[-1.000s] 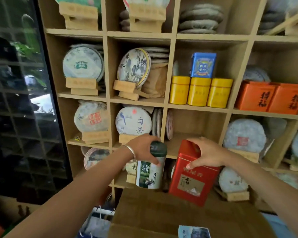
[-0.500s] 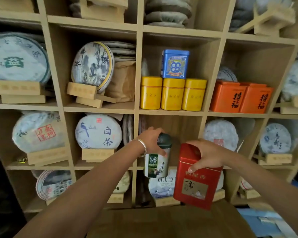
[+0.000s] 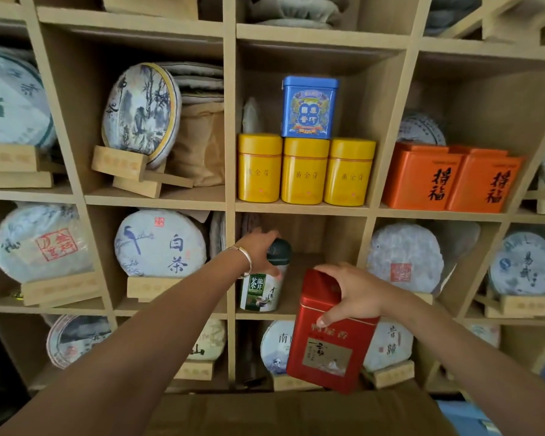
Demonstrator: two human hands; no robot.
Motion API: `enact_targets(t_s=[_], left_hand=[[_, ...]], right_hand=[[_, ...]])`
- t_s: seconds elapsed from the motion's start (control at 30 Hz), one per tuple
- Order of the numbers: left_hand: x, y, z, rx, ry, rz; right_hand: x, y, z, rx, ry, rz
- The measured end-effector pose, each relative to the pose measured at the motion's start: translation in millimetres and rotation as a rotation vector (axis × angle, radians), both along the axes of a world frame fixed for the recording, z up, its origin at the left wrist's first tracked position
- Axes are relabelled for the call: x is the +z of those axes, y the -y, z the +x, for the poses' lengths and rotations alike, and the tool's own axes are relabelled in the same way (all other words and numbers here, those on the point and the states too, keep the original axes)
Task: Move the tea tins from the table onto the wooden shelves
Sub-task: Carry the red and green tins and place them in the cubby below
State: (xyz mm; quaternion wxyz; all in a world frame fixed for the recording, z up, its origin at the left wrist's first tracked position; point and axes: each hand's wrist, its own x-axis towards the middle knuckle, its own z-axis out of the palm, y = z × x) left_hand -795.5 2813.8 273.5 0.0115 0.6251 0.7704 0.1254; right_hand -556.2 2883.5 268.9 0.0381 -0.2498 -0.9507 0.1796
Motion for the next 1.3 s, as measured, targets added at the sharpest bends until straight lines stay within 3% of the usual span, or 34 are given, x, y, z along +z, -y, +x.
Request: enact_targets(t_s=[0.33,0.67,1.07,1.3], left_hand=[[-6,-19,-7,0.084,0.004,-0.079],[1,-22,-8,0.062,-0.082,-0.212],[-4,-19,-11,-0.017,-0.151,-0.124],[-8,-16,-12,-0.049,-0.194,-0.115]], right_hand=[[-8,-13,-3,0.016,0.021,-0.012],[34,-22,-19,0.048,0.014,0.007],[52,-43,-64,-0.014,0.158,0.197],[41,-65,-77,-0.026,0.208,0.123]])
